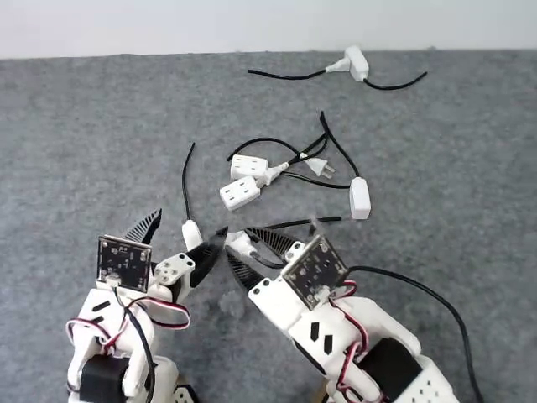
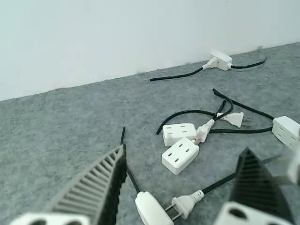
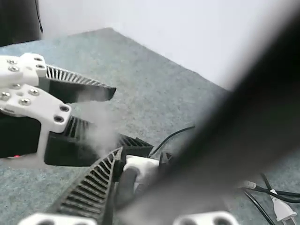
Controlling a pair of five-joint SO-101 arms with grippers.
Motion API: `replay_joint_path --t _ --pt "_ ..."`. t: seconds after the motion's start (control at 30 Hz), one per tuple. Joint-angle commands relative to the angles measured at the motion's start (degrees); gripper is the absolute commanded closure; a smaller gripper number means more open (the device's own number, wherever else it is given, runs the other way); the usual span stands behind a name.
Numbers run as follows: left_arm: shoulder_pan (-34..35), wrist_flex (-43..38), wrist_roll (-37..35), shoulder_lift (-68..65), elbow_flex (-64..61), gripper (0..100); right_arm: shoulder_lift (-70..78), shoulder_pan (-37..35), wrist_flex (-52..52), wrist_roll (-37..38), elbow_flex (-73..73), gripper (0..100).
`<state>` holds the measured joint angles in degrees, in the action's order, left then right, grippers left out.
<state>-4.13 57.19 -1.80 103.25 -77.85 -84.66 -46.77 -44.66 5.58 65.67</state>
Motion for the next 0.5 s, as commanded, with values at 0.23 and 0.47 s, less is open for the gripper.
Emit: replay_joint_path --t 0.23,0.47 --pt "0.4 -1.8 -0.3 1.2 -0.1 65 -0.7 -0.1 -0.4 0.8 -0.4 99.1" --pt "-1.1 -1.5 -0.2 1.2 -0.7 65 -0.7 0.0 -0.7 2.9 -0.6 99.1"
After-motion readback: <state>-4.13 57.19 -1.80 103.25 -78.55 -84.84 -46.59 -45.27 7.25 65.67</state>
